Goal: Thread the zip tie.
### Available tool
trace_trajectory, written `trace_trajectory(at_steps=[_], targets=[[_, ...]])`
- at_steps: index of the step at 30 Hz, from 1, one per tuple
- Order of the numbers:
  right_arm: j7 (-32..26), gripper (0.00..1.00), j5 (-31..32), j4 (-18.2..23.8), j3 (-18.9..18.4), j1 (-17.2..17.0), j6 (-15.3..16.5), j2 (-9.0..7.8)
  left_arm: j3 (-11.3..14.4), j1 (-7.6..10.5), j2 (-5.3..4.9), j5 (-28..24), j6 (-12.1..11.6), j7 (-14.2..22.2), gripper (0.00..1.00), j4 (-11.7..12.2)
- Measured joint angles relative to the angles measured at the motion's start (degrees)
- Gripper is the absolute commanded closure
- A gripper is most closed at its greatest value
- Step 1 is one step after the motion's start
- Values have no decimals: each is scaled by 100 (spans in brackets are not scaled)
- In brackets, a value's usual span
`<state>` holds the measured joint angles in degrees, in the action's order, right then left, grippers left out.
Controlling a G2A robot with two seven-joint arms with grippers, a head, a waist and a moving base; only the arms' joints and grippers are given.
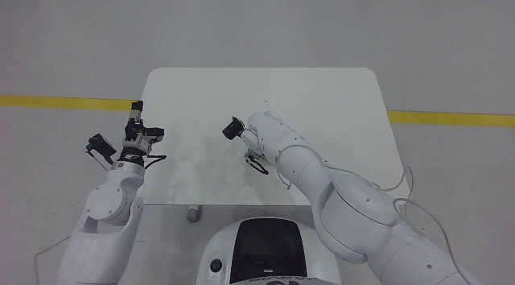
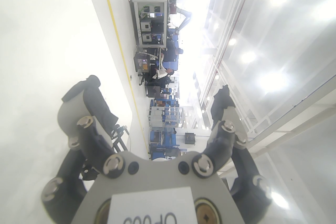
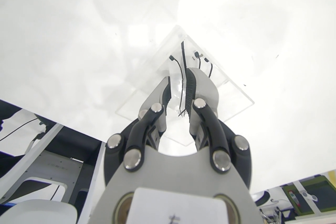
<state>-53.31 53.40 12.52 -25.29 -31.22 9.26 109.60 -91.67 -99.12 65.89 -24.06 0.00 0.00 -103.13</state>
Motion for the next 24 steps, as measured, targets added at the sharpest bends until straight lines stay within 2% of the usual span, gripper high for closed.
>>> trace_trajectory(at_steps=[16,24], targets=[[-46,84,-40,-143,-124,22,66,22,0,0,0,0,0,0,0,0],[-101,95,-37,-175,-166,24,92,31,0,0,0,0,0,0,0,0]])
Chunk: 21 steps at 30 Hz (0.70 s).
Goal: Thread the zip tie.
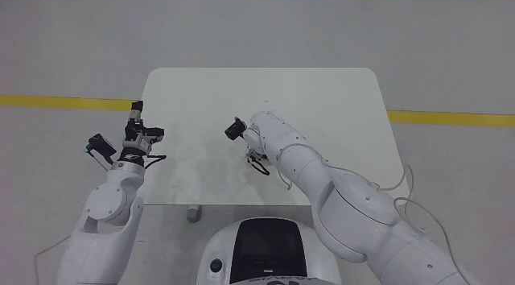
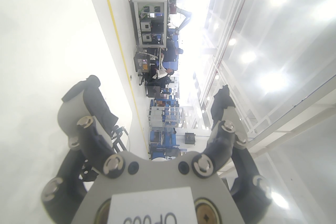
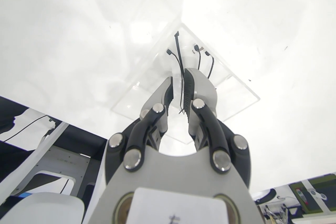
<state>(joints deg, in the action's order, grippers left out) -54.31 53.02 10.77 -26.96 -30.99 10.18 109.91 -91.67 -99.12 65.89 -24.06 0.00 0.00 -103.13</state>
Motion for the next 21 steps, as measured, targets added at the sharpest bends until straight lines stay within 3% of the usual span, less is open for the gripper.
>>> trace_trajectory(at_steps=[4,21], targets=[[-6,100,12,-8,-18,0,15,3,0,0,0,0,0,0,0,0],[74,100,166,127,-53,25,-16,12,0,0,0,0,0,0,0,0]])
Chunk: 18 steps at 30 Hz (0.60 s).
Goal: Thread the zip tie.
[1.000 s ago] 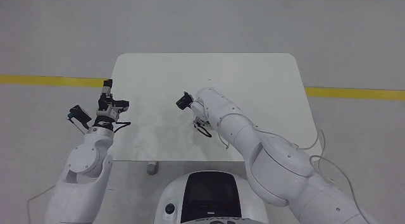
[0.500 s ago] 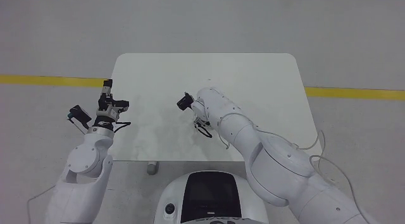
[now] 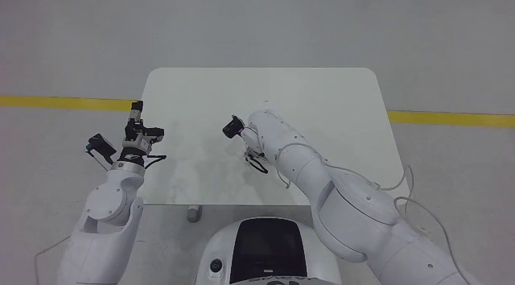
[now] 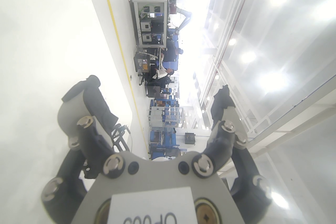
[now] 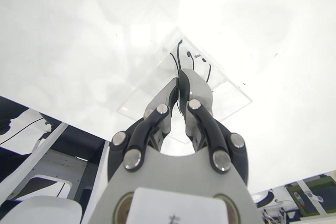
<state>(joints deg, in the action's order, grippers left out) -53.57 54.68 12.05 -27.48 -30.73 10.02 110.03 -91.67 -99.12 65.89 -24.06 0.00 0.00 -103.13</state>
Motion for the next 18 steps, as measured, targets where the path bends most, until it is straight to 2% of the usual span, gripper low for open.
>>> trace_trajectory(at_steps=[9,18], targets=[[36,100,55,98,-54,63,169,-54,0,0,0,0,0,0,0,0],[246,100,7,205,-206,102,259,-203,0,0,0,0,0,0,0,0]])
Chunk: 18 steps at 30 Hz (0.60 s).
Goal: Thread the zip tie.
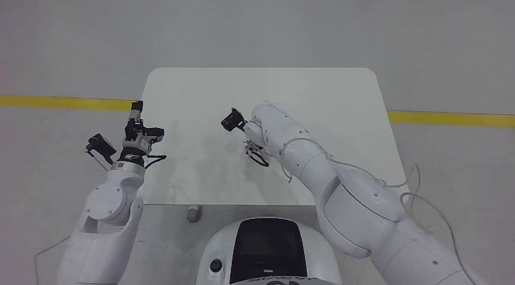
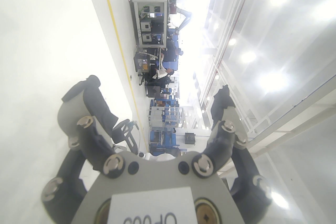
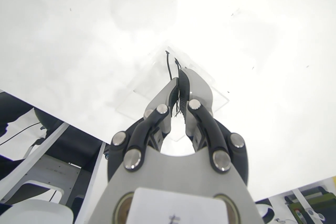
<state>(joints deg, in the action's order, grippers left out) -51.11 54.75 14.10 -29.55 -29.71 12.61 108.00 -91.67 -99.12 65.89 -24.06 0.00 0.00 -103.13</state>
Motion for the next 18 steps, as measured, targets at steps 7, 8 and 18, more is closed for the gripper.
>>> trace_trajectory(at_steps=[7,8,18], targets=[[55,100,-57,156,-152,-7,172,-174,0,0,0,0,0,0,0,0],[55,100,-58,192,-169,-14,189,-197,0,0,0,0,0,0,0,0],[125,100,-106,742,-451,-168,480,-546,0,0,0,0,0,0,0,0]])
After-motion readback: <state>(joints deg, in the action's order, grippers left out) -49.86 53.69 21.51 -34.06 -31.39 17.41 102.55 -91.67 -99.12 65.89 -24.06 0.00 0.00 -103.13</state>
